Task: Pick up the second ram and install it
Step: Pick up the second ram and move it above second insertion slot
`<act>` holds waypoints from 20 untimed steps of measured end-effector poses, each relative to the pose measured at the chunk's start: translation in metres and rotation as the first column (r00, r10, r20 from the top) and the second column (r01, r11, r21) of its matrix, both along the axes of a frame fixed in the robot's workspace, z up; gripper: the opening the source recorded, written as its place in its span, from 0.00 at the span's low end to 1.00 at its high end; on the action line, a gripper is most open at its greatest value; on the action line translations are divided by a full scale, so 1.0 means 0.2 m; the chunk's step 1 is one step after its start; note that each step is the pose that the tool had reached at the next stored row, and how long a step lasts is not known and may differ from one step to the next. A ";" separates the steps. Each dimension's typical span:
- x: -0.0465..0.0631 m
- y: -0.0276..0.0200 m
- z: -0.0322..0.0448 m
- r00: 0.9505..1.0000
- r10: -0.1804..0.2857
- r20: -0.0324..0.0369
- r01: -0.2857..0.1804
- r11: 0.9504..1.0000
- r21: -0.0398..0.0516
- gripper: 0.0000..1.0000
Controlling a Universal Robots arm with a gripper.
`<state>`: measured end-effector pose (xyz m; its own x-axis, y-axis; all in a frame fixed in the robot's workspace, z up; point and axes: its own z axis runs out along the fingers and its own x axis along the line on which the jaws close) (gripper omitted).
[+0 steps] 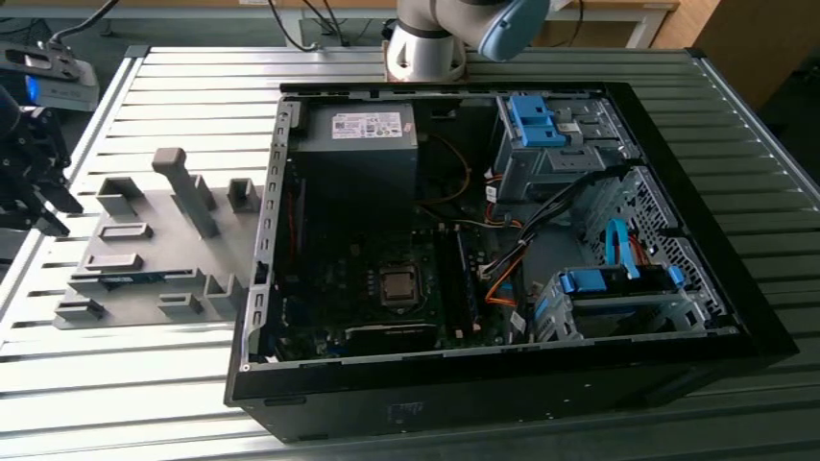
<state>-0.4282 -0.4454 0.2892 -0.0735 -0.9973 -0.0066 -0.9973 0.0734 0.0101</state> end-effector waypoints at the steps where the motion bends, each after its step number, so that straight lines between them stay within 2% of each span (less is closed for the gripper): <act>1: 0.00 0.000 -0.009 1.000 0.000 0.000 0.000 1.000 0.000 0.37; 15: 0.01 -0.022 -0.133 1.000 0.009 0.001 -0.009 1.000 0.000 0.37; 20: 0.01 -0.044 -0.163 1.000 0.009 0.002 -0.009 1.000 0.000 0.37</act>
